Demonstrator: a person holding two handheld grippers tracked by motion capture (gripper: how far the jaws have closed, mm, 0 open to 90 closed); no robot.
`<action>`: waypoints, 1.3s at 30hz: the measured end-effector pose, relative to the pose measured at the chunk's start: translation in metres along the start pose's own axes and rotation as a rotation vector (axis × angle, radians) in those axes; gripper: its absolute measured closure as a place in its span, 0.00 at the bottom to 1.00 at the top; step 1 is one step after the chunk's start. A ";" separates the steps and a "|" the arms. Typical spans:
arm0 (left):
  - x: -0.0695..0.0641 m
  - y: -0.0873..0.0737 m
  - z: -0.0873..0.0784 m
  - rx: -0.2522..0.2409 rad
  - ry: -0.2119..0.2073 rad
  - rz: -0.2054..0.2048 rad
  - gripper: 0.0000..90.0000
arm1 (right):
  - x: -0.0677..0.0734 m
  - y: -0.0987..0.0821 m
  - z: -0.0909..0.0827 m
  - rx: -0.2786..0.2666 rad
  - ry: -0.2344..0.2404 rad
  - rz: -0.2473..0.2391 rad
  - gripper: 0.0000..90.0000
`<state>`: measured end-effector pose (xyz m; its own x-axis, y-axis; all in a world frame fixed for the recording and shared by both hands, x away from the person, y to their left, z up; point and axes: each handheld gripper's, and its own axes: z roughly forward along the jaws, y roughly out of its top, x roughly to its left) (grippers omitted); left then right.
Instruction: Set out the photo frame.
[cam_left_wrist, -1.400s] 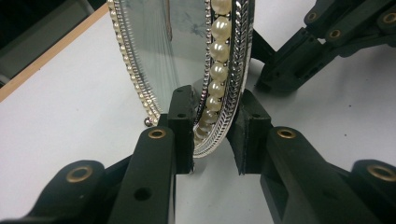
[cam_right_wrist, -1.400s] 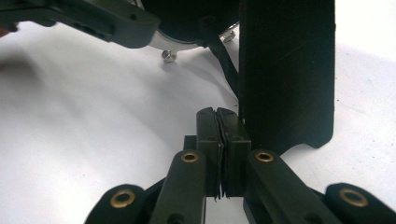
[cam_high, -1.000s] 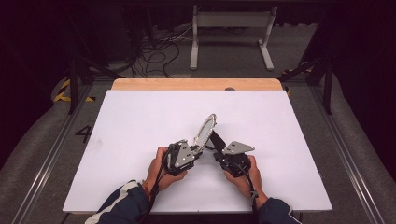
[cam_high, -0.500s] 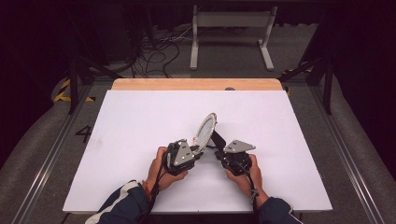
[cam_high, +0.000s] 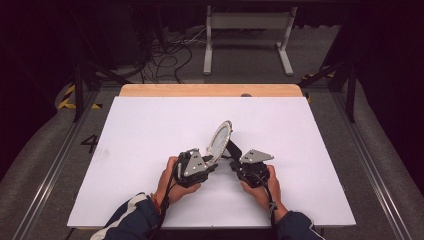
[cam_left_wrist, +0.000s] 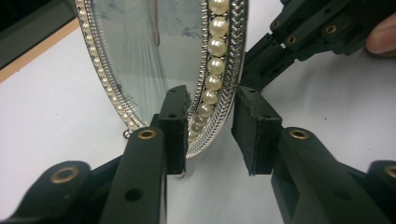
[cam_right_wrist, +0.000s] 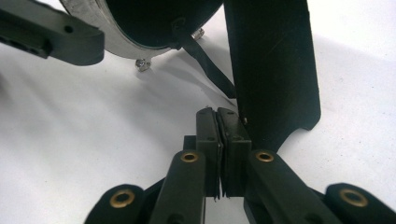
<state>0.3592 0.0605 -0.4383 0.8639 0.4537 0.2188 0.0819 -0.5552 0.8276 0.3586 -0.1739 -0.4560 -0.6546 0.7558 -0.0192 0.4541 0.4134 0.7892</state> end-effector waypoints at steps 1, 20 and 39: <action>0.000 0.000 -0.001 0.000 -0.003 0.002 0.72 | 0.000 0.000 0.000 -0.007 -0.001 0.000 0.97; 0.017 -0.016 -0.034 0.023 0.011 -0.022 0.49 | 0.028 0.011 -0.014 -0.105 0.054 -0.023 0.76; 0.013 -0.056 -0.080 0.078 0.058 -0.104 0.33 | 0.039 0.023 -0.009 -0.143 0.072 0.029 0.53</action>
<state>0.3261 0.1533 -0.4411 0.8186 0.5500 0.1656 0.2098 -0.5547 0.8052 0.3380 -0.1393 -0.4327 -0.6866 0.7257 0.0450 0.3864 0.3118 0.8680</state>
